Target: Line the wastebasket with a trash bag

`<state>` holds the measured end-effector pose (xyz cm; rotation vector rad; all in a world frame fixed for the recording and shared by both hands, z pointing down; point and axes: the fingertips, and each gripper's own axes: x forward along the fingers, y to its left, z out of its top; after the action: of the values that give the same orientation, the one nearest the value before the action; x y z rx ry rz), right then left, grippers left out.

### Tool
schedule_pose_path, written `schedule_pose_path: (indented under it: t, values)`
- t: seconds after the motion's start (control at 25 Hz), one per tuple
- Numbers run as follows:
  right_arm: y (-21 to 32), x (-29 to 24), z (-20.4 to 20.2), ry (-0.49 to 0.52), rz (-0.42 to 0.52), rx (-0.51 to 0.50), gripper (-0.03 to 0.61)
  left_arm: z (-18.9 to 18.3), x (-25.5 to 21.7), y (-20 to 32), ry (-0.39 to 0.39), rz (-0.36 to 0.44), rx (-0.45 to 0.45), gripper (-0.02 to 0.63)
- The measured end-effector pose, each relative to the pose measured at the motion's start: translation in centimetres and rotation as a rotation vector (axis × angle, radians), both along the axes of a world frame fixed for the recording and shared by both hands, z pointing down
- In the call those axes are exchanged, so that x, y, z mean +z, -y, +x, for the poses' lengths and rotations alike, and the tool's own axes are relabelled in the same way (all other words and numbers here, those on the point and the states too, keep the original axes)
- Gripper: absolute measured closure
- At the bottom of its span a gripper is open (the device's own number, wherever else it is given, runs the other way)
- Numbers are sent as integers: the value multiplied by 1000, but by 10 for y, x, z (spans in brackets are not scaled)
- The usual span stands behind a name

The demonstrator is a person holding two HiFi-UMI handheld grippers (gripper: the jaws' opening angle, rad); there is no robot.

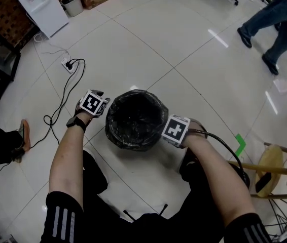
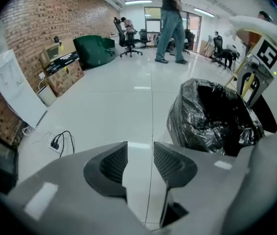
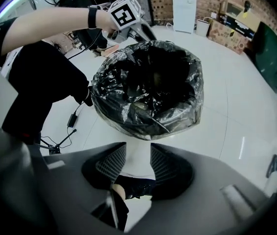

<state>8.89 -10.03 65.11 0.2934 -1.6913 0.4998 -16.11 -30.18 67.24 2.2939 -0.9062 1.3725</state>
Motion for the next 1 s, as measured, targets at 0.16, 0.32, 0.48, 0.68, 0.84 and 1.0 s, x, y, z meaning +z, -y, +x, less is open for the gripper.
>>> schedule_pose_path:
  t: [0.16, 0.32, 0.48, 0.68, 0.84, 1.0]
  values:
    - [2, -10, 3, 0, 5, 1, 414, 5, -24, -2, -131, -16, -22, 454]
    - [11, -27, -12, 56, 53, -8, 414, 26, -27, -15, -186, -49, 30, 459]
    - [25, -43, -24, 104, 124, -15, 414, 23, -17, -17, -183, -71, 9, 471]
    - [40, -58, -24, 119, 199, 13, 414, 24, -5, -17, -142, -92, 25, 471]
    - [61, -81, -36, 181, 308, 32, 415, 13, 3, -14, -47, -59, 27, 453]
    - [88, -122, -49, 278, 470, 76, 461, -15, -19, -4, 37, 23, -13, 453]
